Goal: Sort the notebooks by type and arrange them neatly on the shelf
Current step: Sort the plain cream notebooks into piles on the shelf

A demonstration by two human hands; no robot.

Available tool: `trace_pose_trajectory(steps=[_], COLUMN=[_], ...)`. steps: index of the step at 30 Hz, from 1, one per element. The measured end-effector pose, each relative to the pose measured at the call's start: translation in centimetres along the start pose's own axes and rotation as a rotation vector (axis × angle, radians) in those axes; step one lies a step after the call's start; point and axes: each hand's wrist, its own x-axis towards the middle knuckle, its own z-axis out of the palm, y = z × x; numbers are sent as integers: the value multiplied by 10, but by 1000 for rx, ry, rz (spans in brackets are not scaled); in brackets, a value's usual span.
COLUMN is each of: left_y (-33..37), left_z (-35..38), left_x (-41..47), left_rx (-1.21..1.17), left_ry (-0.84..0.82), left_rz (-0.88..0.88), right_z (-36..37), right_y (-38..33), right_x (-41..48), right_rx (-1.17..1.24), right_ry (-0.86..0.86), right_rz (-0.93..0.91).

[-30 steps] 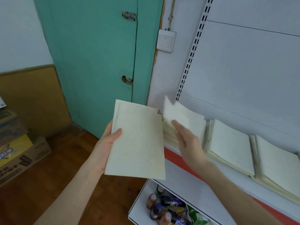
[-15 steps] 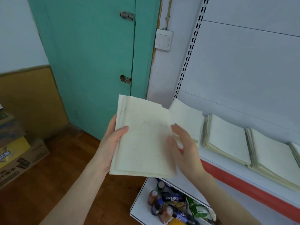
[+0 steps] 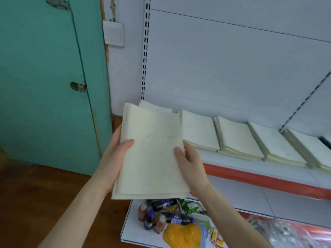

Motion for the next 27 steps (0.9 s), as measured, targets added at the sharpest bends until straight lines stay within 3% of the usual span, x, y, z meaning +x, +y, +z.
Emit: trace_pose_trajectory(steps=[9, 20, 27], left_y=[-16, -42, -45], left_z=[97, 197, 205], left_x=[48, 116, 142], left_rx=[81, 173, 247], left_ry=[-34, 46, -22], left_rz=[-54, -64, -100], right_z=[-89, -188, -200], right_y=[10, 22, 34], right_x=[24, 90, 117], right_rx=[-74, -52, -22], right_ry=[201, 251, 230], right_rz=[4, 2, 38])
